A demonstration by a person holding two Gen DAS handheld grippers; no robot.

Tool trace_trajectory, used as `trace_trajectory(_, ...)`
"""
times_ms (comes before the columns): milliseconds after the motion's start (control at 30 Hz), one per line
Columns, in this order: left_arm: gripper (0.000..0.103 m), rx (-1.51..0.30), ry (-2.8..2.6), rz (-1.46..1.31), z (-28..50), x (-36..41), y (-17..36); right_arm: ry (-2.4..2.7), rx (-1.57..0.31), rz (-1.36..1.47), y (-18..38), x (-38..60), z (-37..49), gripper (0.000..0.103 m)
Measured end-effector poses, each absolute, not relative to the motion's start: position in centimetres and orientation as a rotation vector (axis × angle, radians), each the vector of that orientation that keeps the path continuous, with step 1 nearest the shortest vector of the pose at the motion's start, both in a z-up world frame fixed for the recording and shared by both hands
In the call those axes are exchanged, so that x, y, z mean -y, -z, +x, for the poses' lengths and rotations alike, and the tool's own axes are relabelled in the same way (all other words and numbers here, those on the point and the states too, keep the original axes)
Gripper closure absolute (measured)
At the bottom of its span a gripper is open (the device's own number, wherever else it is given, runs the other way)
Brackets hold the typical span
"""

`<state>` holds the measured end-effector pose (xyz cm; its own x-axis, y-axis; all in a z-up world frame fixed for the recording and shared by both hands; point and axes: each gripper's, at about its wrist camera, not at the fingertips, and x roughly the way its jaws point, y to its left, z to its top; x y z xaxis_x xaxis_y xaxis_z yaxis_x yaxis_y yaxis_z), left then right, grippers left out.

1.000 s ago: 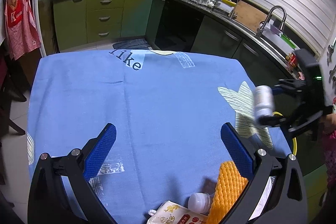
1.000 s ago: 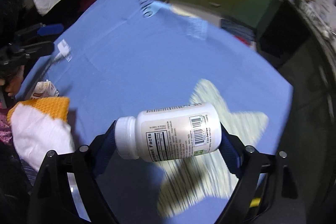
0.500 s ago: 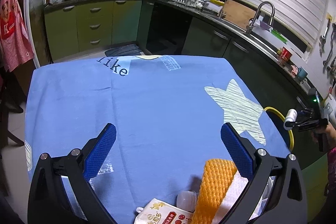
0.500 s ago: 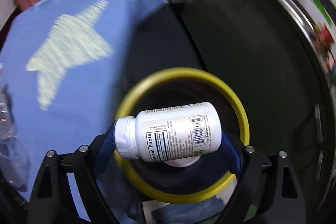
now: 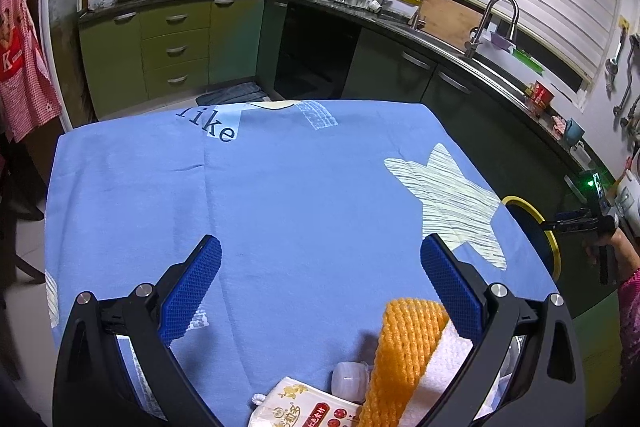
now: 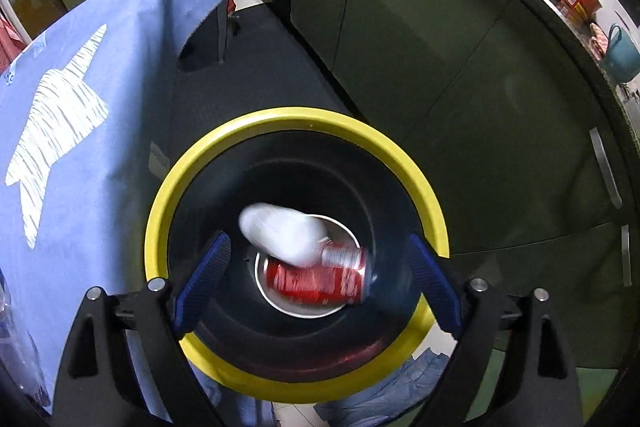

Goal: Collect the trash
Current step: 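Carry the pill bottle over the bin and open the right gripper, then grasp the white tissue with the left gripper and lift it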

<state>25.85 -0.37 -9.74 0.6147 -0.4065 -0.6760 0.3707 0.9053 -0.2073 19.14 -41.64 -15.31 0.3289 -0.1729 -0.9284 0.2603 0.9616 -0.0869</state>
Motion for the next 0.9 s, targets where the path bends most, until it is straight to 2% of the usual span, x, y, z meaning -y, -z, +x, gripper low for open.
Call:
trace_trajectory(400, 0.005, -0.794, 0.519, 0.001, 24.5, 1.8, 8.6, 0.263, -1.128, 0.132, 13.8, 38.5, 14.9, 0.018)
trace_trajectory(900, 0.005, -0.877, 0.591, 0.227, 16.4, 6.7, 6.6, 0.186, -1.060, 0.121, 12.9, 37.2, 14.0, 0.018)
